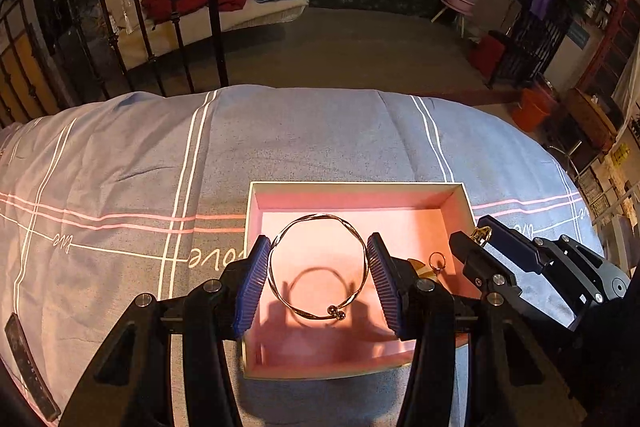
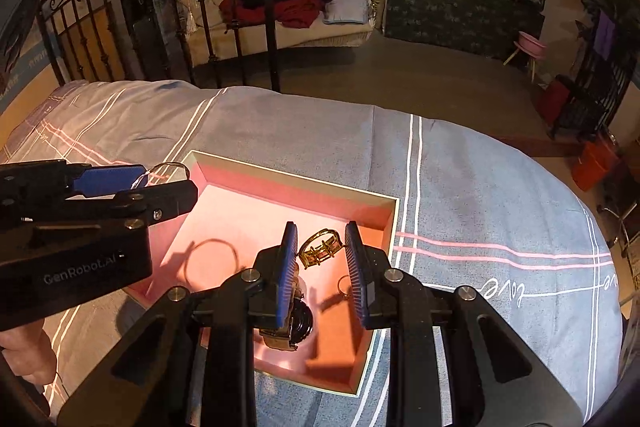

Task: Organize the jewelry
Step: 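Lower the gold charm into the box with the right tool while the left tool releases the bangle there, then grasp the pearl bracelet with the left tool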

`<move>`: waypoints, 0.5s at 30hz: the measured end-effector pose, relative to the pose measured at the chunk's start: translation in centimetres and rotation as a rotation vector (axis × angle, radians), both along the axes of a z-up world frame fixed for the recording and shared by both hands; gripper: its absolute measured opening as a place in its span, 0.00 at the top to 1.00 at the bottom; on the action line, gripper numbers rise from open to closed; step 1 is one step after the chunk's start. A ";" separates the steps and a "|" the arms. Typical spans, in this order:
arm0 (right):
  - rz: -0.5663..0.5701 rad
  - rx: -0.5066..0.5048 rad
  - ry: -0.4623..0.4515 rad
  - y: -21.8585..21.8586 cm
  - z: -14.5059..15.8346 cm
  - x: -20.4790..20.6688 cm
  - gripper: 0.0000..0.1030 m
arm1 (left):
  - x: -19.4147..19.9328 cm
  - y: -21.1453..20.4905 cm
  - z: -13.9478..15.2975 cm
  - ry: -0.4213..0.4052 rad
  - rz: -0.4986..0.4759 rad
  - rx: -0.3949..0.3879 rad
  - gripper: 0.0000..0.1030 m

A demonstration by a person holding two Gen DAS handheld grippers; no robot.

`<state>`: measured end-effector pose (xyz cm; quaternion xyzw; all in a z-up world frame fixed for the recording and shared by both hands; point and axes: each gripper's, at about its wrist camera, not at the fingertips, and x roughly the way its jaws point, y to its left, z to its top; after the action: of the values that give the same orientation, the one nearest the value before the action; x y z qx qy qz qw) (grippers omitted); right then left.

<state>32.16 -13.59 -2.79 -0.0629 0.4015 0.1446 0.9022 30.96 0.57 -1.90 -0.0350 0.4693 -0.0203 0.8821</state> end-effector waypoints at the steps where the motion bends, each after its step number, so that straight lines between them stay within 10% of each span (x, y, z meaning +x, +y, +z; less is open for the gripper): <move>1: 0.001 0.002 0.001 0.0 0.0 0.0 0.75 | 0.0 0.0 0.0 0.000 0.000 0.002 0.52; 7: 0.002 0.001 0.005 0.0 -0.1 0.0 0.73 | 0.0 0.1 0.1 0.001 -0.003 -0.023 0.52; 10: -0.013 0.002 -0.009 -0.4 -0.1 -0.4 0.48 | -0.6 0.8 0.5 -0.012 0.006 -0.055 0.33; 15: -0.025 0.040 -0.033 -1.9 0.2 -3.3 0.40 | -4.4 1.6 1.6 -0.070 -0.023 -0.089 0.23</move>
<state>28.83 -15.46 -2.58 -0.0420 0.3843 0.1403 0.9115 26.60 2.18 -0.28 -0.0681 0.4371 -0.0527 0.8953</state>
